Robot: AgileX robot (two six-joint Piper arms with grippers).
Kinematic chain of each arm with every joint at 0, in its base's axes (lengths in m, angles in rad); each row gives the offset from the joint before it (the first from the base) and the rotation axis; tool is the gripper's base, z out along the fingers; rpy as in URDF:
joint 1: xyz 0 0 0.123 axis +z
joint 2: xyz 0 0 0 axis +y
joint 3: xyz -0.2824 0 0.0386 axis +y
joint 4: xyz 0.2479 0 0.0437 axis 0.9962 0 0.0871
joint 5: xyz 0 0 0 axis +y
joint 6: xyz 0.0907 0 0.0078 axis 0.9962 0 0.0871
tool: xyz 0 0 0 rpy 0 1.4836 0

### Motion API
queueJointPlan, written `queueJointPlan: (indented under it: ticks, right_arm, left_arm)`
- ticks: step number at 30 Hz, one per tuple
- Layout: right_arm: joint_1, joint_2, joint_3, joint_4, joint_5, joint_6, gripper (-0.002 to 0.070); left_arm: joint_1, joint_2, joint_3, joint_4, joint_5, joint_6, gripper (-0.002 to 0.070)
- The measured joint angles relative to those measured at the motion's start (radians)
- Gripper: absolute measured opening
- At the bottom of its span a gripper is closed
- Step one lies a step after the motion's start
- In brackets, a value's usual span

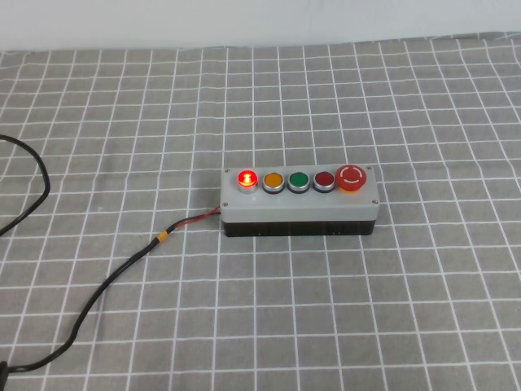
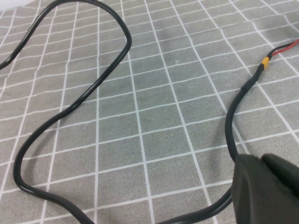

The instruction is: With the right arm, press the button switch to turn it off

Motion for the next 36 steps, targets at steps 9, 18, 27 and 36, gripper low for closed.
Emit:
queueJointPlan:
  ticks: [9, 18, 27, 36]
  right_arm:
    - [0.000, 0.388, -0.294, 0.065, 0.602, -0.021, -0.0016]
    - [0.000, 0.629, -0.320, 0.364, 0.613, -0.209, -0.0016]
    - [0.000, 0.866, -0.352, 1.008, 0.732, -0.993, -0.0016]
    - [0.160, 1.153, -0.555, 1.016, 0.793, -1.042, -0.0016]
  left_arm:
    - [0.000, 0.000, 0.000, 0.000, 0.000, 0.000, -0.0003]
    - [0.000, 0.000, 0.000, -0.002, 0.000, 0.000, -0.0003]
    - [0.000, 0.000, 0.000, -0.002, 0.000, 0.000, -0.0003]
    - [0.000, 0.000, 0.000, -0.002, 0.000, 0.000, -0.0003]
